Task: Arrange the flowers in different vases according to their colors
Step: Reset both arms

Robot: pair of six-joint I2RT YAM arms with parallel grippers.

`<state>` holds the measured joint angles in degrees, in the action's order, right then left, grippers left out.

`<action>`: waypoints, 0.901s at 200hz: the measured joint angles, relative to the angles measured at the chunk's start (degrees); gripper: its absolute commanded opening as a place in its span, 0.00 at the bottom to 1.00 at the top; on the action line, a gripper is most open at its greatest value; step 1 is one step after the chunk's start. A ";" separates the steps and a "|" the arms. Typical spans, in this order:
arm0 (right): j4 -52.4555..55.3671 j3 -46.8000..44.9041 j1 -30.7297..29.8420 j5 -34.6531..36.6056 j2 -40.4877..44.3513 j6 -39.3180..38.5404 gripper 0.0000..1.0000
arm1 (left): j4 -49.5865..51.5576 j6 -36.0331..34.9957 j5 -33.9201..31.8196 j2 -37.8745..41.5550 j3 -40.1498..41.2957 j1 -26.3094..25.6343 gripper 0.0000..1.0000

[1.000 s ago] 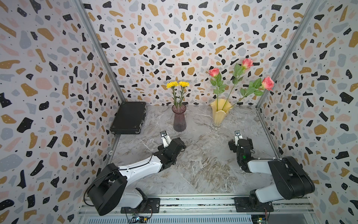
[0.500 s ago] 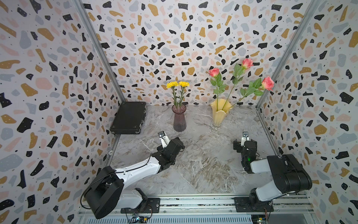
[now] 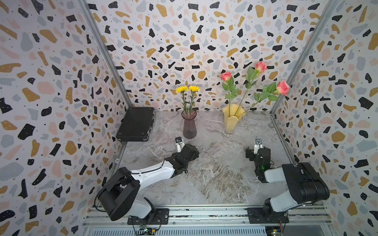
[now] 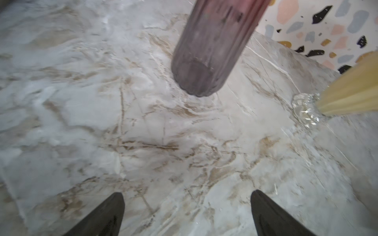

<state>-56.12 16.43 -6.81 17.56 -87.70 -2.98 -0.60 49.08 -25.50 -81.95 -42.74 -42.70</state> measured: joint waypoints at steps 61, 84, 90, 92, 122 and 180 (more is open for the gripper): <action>-0.02 0.00 0.00 0.00 0.00 0.00 1.00 | -0.83 -0.79 -0.76 1.29 -0.94 0.00 0.99; -0.02 0.00 0.00 0.00 0.00 0.00 1.00 | 4.13 -9.25 -7.10 1.31 -6.84 0.00 1.00; -0.02 0.00 0.00 0.00 0.00 0.00 1.00 | 4.13 -14.62 -7.63 1.31 -8.50 0.17 0.99; -0.02 0.00 0.00 0.00 0.00 0.00 1.00 | 4.15 -16.13 -7.74 1.31 -9.03 0.22 0.99; -0.02 0.00 0.00 0.00 0.00 0.00 1.00 | 1.51 -35.04 -10.88 5.05 -9.57 0.26 0.99; -0.02 0.00 0.00 0.00 0.00 0.00 1.00 | -30.80 -57.35 -17.11 16.98 21.11 6.86 0.99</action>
<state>-56.14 16.43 -6.81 17.56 -87.70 -2.98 -31.40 -8.27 -42.61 -64.97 -21.63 -35.83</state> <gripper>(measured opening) 0.996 0.993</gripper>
